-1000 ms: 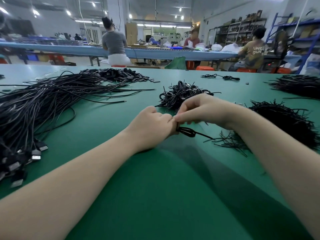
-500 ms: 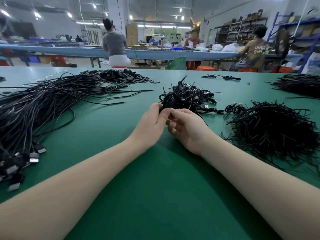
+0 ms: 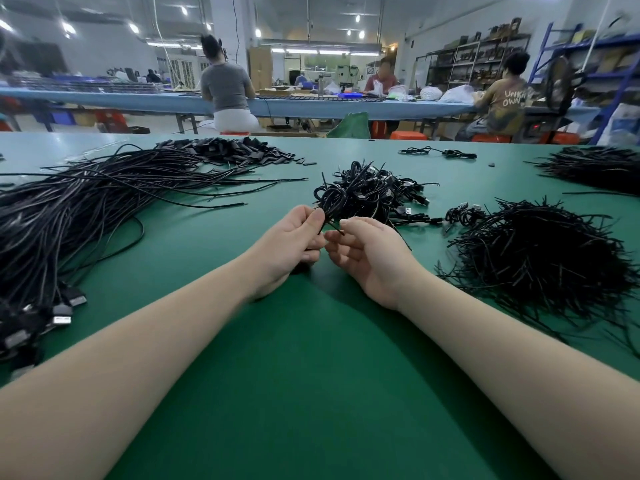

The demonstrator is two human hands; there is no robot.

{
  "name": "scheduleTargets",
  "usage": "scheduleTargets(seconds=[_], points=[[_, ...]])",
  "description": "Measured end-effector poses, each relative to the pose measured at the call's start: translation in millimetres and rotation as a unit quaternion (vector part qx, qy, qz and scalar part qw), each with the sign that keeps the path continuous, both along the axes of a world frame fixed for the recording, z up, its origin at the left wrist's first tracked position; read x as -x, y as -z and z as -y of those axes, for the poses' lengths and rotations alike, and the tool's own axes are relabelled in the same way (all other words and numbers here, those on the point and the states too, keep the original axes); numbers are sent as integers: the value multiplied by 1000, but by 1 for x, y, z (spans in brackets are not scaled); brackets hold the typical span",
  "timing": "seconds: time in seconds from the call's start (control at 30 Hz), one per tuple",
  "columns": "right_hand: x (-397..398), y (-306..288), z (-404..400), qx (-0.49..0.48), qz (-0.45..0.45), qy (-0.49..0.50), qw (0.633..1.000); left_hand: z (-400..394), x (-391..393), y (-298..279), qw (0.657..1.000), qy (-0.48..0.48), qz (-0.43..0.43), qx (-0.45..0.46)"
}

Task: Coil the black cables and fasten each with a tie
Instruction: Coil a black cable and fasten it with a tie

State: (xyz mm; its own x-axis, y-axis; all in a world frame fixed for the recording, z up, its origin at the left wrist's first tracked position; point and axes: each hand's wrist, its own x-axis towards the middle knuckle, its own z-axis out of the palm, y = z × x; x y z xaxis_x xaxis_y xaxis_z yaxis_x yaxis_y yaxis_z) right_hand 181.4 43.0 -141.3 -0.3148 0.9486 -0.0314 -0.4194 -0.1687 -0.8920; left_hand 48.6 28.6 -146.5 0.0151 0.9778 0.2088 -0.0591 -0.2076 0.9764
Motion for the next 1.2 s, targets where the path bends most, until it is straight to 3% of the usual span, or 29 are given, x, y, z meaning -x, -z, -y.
scheduleTargets(seconds=[0.2,0.37,0.5,0.57,0.63,0.7,0.77,0.8,0.87,0.93,1.0,1.03,1.1,1.13,1.2], points=[[-5,-1,2,-67,122,50,989,1,1,1,1000,2,-22,-3],[-11,-5,0,4,117,-21,993,-1,0,5,997,-7,-65,-31],[-13,-6,-2,1,135,-45,990,-2,3,9,990,-17,-130,-50],[-12,-5,-2,-43,162,-27,985,-2,4,10,988,-26,-143,-59],[-11,-3,-3,-147,221,22,964,-1,2,10,984,-48,-155,-70],[-11,-2,-4,-286,325,101,896,0,-1,9,981,-82,-160,-71],[-11,-1,-4,-407,415,163,797,0,-4,5,975,-105,-187,-51],[-12,0,-4,-461,455,182,740,1,-5,0,968,-110,-222,-29],[-13,1,-2,-586,517,229,580,5,-7,-13,957,-104,-269,28],[-15,-1,-2,-677,516,268,451,5,-7,-28,963,-79,-236,106],[-16,-3,-2,-726,498,257,399,8,-1,-44,950,-53,-228,209],[-15,-3,-1,-740,491,238,395,9,6,-49,935,-32,-245,256],[-14,0,3,-737,488,193,425,12,20,-56,907,21,-288,308],[-12,1,6,-724,483,175,461,13,26,-58,903,36,-293,311],[-9,0,9,-662,443,165,582,10,34,-61,924,22,-279,261]])
